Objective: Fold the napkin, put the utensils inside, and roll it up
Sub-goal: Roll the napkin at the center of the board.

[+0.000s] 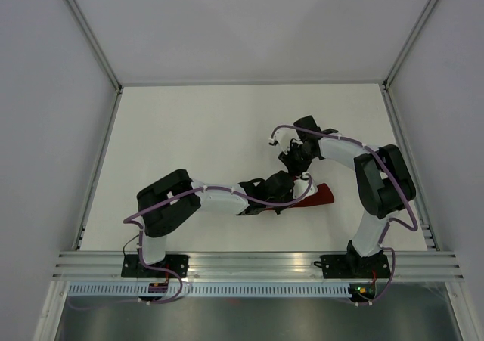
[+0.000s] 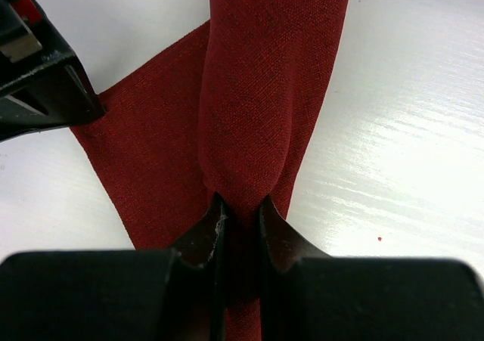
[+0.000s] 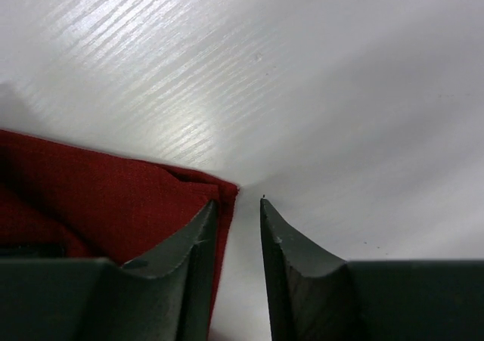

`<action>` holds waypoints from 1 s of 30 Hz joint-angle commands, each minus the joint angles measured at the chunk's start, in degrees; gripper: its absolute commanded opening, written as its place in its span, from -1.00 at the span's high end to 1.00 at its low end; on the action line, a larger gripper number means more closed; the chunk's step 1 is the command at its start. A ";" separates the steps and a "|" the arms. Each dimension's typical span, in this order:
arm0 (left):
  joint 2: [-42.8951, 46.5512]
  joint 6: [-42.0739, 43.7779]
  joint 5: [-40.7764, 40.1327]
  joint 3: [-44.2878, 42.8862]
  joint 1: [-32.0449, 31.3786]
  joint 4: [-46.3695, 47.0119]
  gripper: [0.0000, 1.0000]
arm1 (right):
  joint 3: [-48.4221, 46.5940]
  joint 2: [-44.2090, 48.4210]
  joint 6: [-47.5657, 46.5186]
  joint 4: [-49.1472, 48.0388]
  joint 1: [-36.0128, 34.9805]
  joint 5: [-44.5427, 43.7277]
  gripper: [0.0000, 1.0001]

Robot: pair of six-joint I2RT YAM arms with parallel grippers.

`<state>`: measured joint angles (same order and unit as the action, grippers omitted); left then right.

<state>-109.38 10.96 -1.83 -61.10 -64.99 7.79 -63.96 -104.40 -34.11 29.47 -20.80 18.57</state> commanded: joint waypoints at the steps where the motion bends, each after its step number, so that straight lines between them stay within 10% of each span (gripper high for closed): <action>1: 0.49 2.13 0.86 1.25 0.22 -2.52 0.95 | 3.85 -4.06 0.97 2.43 -1.35 -3.80 0.32; 13: 0.05 2.31 1.56 1.16 0.22 -2.43 0.95 | 3.67 -4.32 -1.05 5.15 -2.14 -4.50 0.46; 20: 0.92 2.49 3.67 1.33 0.22 -2.17 0.95 | 2.18 -6.60 0.44 4.89 -2.14 -5.91 0.99; 30: 2.07 3.63 5.16 1.07 0.22 -3.22 0.95 | -6.78 -11.43 3.60 6.82 -2.05 -6.96 0.99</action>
<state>-109.03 12.45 0.51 -60.95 -64.69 7.46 -71.24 -109.30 -31.59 37.47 -22.46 17.93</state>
